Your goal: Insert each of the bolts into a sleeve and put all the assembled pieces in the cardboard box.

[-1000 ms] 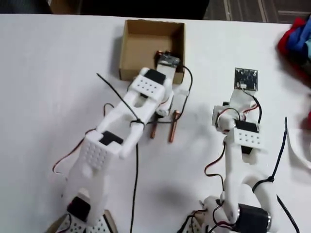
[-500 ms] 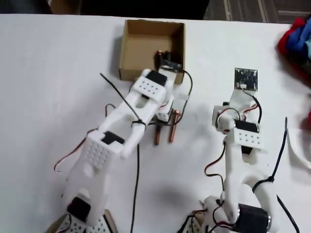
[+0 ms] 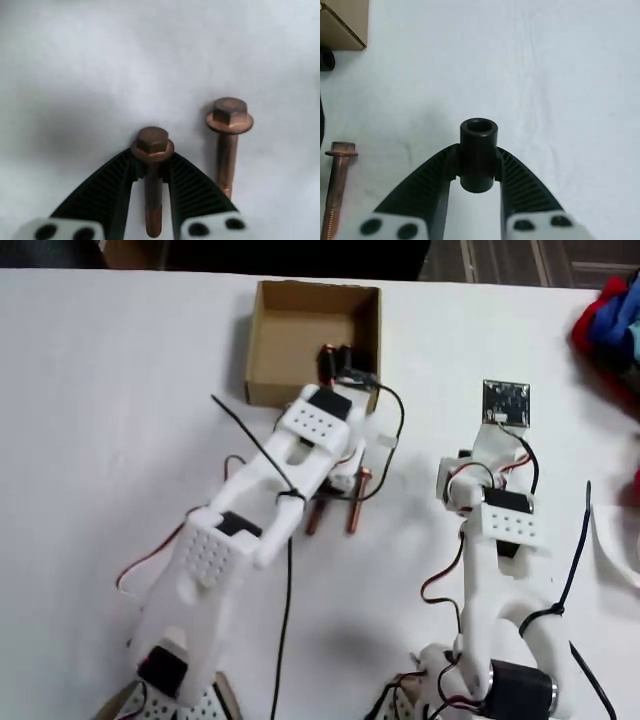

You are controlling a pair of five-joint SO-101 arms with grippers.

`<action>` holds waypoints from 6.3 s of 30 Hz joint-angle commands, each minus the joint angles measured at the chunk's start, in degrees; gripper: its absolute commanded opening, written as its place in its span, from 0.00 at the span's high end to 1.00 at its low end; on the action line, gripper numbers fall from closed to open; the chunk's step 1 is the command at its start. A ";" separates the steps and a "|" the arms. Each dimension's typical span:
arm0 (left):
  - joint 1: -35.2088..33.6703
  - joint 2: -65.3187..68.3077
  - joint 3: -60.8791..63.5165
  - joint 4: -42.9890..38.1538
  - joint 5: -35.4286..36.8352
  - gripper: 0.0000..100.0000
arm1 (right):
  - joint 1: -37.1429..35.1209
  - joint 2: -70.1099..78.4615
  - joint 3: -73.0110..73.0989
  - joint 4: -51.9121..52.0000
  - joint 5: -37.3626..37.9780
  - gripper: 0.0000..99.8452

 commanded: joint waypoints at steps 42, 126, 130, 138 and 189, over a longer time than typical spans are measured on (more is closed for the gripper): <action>-0.26 -52.31 28.00 -12.31 1.05 0.98 | -12.53 -2.51 2.02 -11.21 -0.53 0.98; -0.88 -72.35 65.98 -49.76 0.62 0.97 | -14.55 -50.86 31.38 -14.90 -4.75 0.98; -0.79 -72.35 60.70 -51.52 0.62 0.98 | -14.46 -50.24 31.82 -19.30 -9.05 0.98; 0.88 -74.81 59.65 -48.18 -15.47 0.98 | -15.34 -50.77 37.98 -31.87 2.20 0.98; 7.21 -90.90 83.91 -85.19 -6.68 0.98 | -24.40 -14.90 42.90 -80.48 -2.20 0.98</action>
